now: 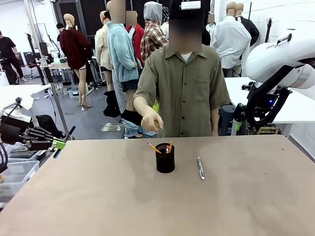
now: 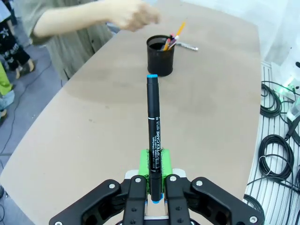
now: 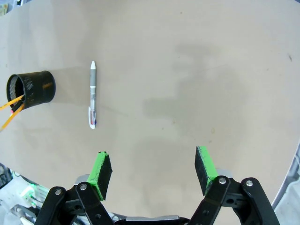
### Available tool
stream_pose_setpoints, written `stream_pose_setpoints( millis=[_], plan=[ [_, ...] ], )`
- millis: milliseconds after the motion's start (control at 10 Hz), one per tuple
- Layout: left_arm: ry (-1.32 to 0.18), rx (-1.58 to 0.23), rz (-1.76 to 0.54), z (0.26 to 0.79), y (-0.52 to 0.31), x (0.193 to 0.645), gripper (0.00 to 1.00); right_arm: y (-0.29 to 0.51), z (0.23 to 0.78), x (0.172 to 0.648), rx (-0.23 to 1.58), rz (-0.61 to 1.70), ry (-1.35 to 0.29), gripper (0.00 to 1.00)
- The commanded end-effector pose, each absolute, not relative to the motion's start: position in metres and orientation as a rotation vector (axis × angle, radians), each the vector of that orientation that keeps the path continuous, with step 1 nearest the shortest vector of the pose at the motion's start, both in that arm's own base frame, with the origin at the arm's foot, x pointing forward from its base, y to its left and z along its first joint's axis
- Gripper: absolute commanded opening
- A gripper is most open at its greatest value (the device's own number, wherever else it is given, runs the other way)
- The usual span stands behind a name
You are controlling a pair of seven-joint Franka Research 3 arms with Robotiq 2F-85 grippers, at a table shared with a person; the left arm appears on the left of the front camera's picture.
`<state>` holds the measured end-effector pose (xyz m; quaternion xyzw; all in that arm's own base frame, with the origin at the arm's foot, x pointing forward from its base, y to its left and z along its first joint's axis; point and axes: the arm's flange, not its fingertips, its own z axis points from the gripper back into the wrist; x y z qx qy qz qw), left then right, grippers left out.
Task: Place the pens into the pen holder.
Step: Pick up a writing instrument from the table and place it into the Pen holder.
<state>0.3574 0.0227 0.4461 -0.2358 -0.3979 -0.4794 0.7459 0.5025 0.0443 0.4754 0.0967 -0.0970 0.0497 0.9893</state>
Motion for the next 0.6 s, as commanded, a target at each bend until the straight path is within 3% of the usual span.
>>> stream_pose_setpoints(
  millis=[0, 500],
  plan=[
    [-0.926, -0.574, -1.088, 0.427, 0.011, 0.342, 0.0, 0.044, 0.473, 0.504, 0.215, 0.112, -0.21, 0.89],
    [-1.03, -0.703, -1.232, 0.423, -0.057, 0.412, 0.0, 0.044, 0.473, 0.504, 0.215, 0.112, -0.21, 0.89]
  ],
)
